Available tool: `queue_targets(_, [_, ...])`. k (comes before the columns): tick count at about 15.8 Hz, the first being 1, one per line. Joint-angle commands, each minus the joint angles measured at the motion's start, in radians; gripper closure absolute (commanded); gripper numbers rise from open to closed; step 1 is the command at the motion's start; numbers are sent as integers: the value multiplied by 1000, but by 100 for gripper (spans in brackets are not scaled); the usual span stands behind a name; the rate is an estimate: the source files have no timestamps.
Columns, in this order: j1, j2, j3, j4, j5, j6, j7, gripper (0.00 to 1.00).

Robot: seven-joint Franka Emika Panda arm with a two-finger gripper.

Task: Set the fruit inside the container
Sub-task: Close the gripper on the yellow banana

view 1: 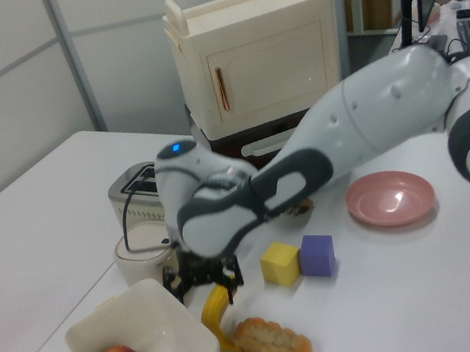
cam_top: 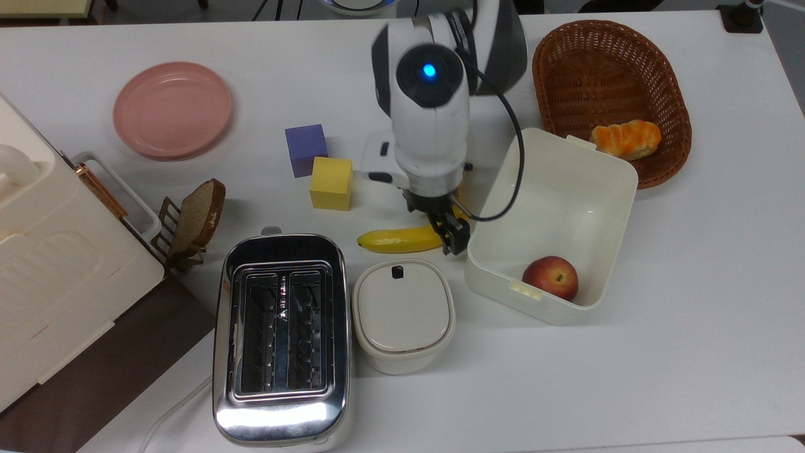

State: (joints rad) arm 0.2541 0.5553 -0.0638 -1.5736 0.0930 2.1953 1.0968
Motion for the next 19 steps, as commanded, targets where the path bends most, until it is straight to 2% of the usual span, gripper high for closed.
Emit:
queue_targets(1, [19,29,-16,7,-3,34,34,0])
queue_targets(7, [17,32,-19,9,-9,35,31,0])
queue_targets(9, [16,31,-19,7,-10,35,25,17])
queue_targets(10, [14,31,-19,7,-12,35,14,34])
queue_targets(13, [7,29,-21,7,7,35,-76,99])
queue_targets(15, [-18,14,-22,7,8,31,-80,100])
queue_targets(19, [-56,-78,-22,4,33,-3,-113,100])
